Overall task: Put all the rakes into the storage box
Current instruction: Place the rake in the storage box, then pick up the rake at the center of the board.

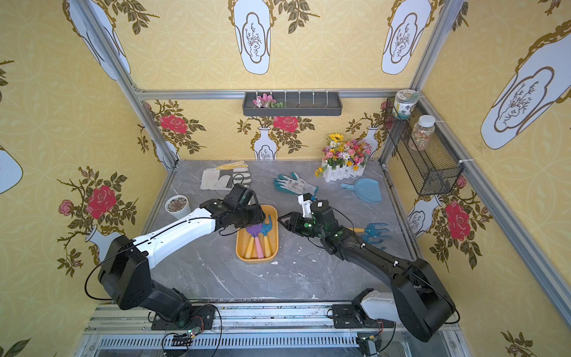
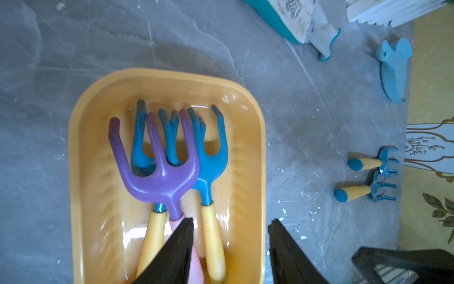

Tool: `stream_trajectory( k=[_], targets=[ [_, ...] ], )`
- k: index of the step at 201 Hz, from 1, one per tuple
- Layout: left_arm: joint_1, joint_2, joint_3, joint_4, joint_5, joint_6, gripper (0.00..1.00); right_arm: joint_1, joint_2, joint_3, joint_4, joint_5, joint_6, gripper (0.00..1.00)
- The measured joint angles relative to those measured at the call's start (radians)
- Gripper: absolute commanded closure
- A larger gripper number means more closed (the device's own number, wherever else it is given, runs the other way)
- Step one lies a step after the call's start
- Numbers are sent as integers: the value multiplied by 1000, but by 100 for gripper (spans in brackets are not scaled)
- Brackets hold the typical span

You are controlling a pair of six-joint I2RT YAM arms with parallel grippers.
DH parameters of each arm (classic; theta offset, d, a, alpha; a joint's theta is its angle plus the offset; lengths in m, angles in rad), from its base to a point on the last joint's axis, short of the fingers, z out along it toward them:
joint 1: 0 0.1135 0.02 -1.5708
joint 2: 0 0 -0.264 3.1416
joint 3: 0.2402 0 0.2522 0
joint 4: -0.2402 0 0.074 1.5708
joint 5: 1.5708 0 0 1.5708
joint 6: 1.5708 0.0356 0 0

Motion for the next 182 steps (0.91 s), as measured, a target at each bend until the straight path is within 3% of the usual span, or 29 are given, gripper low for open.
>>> stream_trajectory(
  k=[36,60,83,127,182],
  targets=[
    [-6,37,12,52,1,-17,45,-48,-89,74,-334,290,-8,35],
    [-9,68,29,72,13,-18,45,-97,-126,115,-560,464,10,18],
    [-9,79,45,88,21,-17,45,-157,-140,121,-727,563,63,16],
    [-9,103,71,93,30,-12,45,-292,-113,34,-803,525,123,18],
    [-9,111,83,94,30,-5,45,-337,-24,-10,-759,447,148,20]
  ],
)
